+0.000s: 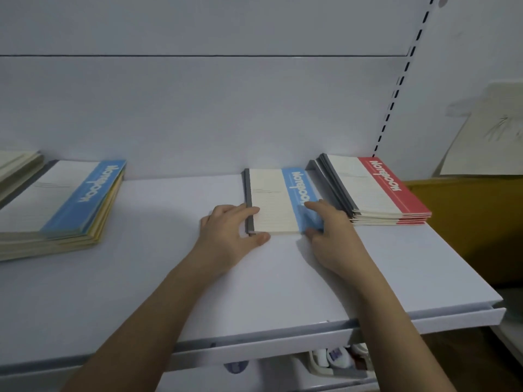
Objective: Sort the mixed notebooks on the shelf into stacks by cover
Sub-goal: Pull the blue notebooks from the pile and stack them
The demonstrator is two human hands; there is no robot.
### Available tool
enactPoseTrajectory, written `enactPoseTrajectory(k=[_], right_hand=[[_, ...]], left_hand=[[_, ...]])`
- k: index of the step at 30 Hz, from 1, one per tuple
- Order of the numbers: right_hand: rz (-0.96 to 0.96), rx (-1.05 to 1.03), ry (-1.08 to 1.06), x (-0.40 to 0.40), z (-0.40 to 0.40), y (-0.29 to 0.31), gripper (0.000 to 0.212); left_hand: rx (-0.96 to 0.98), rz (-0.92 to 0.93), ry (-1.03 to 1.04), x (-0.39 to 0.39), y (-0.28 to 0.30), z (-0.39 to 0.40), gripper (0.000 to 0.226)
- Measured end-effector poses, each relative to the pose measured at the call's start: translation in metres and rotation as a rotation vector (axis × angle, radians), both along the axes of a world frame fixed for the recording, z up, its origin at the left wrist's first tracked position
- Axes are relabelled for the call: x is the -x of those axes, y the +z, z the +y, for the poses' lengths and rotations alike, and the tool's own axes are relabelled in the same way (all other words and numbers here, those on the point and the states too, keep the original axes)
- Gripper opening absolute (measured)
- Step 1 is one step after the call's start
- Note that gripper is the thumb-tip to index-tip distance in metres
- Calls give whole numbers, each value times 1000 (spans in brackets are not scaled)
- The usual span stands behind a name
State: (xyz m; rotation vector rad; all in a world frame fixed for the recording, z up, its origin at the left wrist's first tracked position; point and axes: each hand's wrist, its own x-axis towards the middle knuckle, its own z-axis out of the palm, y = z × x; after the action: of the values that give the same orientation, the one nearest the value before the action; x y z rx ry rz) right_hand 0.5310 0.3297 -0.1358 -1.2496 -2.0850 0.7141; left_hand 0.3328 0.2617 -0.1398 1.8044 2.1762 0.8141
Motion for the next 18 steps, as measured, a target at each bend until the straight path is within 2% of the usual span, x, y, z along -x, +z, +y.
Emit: enactPoseTrajectory(k=[4,7,11,18], right_hand=[[-98,-129,-29,11,6,-10,47],[-160,-150,-52,13,5,-10,42],[-155,-172,-69,14,4,-10,33],[-139,-174,-89,16,-1,-8,39]], left_hand=[[-53,33,14,0,-4,2,79],[-63,80,-16,-2,-4,2,76],[-16,139,-35,-5,-2,2,66],[4,163,6,-6,0,2,56]])
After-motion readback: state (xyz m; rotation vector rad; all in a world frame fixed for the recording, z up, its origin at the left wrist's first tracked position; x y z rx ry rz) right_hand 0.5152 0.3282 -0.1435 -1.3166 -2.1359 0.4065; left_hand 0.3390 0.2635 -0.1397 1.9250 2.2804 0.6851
